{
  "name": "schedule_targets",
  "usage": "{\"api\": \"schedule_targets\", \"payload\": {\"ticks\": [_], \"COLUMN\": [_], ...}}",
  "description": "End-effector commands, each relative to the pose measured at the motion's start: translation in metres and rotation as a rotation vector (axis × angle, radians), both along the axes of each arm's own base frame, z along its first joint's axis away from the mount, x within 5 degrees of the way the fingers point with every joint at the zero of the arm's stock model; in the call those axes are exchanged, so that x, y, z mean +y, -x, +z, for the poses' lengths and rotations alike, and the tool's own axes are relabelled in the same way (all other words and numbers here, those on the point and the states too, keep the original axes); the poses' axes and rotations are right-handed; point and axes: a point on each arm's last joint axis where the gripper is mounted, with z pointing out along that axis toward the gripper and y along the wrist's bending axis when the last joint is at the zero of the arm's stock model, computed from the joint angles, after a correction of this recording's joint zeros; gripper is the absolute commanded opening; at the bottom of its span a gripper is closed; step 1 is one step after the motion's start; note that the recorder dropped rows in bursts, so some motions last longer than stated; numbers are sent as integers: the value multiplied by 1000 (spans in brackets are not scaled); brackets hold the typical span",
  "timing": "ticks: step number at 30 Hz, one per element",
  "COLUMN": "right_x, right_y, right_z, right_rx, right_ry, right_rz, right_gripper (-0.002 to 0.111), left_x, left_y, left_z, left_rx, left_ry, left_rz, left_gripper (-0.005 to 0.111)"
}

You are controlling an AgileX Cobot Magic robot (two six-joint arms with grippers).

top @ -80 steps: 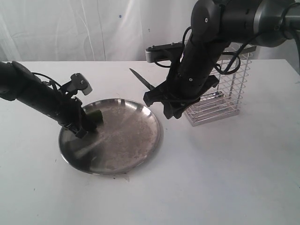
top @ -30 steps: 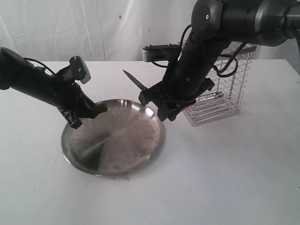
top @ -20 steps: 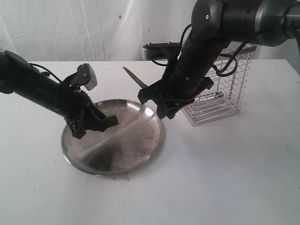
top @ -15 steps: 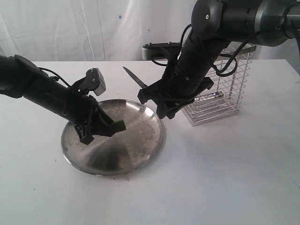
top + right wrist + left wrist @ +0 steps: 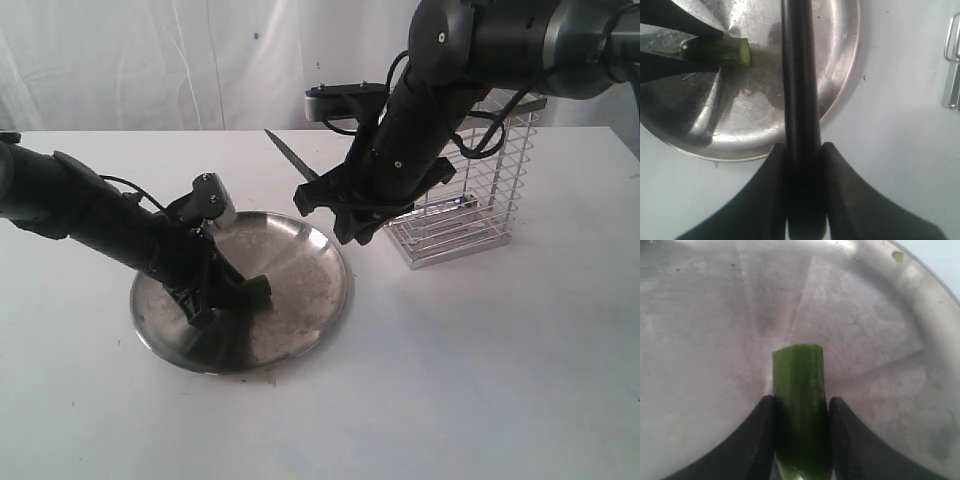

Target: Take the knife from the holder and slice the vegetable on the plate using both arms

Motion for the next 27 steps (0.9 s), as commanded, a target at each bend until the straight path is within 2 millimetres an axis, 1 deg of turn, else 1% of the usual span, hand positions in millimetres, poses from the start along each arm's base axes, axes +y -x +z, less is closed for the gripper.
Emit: {"api": "schedule_targets", "payload": {"ticks": [1,4,9,11,13,15,18,21,27], "right_x": [-4,-4,-4,-4,-4,-4,-4,-4,-4], "right_y": [0,1,1,0,0,0,0,0,0], "right_z": [6,6,6,6,6,6,6,6,6], "right_rx": [-12,-4,-6,-10,-10,-10,-10,-10,-10], "right_ry": [-6,-3,-4,-6,-6,-6,-6,-6,-6], "right_rz": [-13,-11,-12,-13,-13,-13,-13,-13,-13], "right_gripper": [0,0,0,0,0,0,0,0,0], "left_x": [-1,0,0,0,0,0,-2,-2,-2], "left_y": [-2,-4,-4,-4,-4,-3,0,0,0], "left_z": [2,2,2,2,2,2,2,2,3], "left_rx": [-10,7,8,8,9,12,34,37,34], "left_ry": [5,6,5,5,6,9,29,31,32], "left_rz": [61,114,108,108,107,104,78,75,77], "left_gripper": [0,0,0,7,20,34,50,55,55]}}
